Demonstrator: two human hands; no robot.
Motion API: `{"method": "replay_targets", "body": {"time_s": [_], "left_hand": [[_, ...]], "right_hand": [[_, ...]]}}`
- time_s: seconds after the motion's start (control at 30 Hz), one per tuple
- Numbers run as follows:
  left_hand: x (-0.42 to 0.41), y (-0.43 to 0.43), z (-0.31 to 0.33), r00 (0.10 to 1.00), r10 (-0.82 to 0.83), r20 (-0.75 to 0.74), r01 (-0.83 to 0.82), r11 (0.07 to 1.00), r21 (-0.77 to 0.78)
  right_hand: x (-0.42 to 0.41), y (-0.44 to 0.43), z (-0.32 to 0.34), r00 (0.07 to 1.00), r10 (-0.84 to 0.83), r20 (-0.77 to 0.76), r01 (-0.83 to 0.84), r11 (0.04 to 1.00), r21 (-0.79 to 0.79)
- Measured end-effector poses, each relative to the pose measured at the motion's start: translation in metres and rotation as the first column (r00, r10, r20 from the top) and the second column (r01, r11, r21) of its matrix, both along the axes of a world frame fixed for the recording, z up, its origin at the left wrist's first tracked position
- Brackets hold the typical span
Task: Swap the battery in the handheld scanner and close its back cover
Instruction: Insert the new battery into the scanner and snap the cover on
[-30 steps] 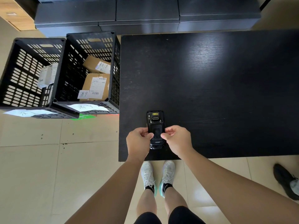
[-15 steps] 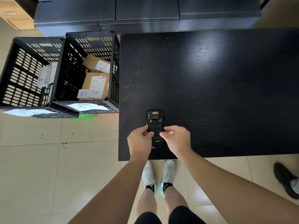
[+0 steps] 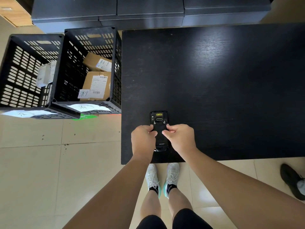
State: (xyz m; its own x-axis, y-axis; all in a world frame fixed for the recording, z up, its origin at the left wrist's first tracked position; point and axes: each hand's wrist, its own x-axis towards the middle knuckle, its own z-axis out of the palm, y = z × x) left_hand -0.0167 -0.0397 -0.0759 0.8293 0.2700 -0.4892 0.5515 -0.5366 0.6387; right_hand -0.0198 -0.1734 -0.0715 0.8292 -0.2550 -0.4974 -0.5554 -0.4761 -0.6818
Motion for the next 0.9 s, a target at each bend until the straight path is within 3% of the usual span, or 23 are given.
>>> {"method": "replay_targets", "body": {"time_s": [0.23, 0.37, 0.5, 0.63, 0.77, 0.9], "left_hand": [[0.007, 0.005, 0.001, 0.999, -0.034, -0.005, 0.034, 0.999, 0.018], [0.017, 0.015, 0.008, 0.969, -0.238, 0.060, 0.230, 0.966, 0.122], [0.040, 0.034, 0.013, 0.803, -0.583, 0.121, 0.548, 0.803, 0.232], [0.061, 0.038, 0.016, 0.585, -0.806, 0.089, 0.767, 0.585, 0.264], [0.073, 0.038, 0.018, 0.410, -0.911, 0.053, 0.860, 0.405, 0.309], [0.080, 0.035, 0.022, 0.324, -0.946, -0.013, 0.896, 0.302, 0.324]], "right_hand": [[0.010, 0.010, 0.003, 0.989, -0.136, -0.054, 0.134, 0.990, -0.034], [0.016, 0.011, 0.002, 0.991, -0.113, -0.065, 0.110, 0.993, -0.046], [0.017, 0.008, -0.002, 0.991, -0.097, -0.092, 0.095, 0.995, -0.028], [0.016, 0.008, -0.006, 0.990, -0.104, -0.094, 0.101, 0.994, -0.032], [0.016, 0.007, -0.008, 0.991, -0.099, -0.092, 0.097, 0.995, -0.026], [0.016, 0.006, -0.010, 0.991, -0.096, -0.095, 0.095, 0.995, -0.020]]}}
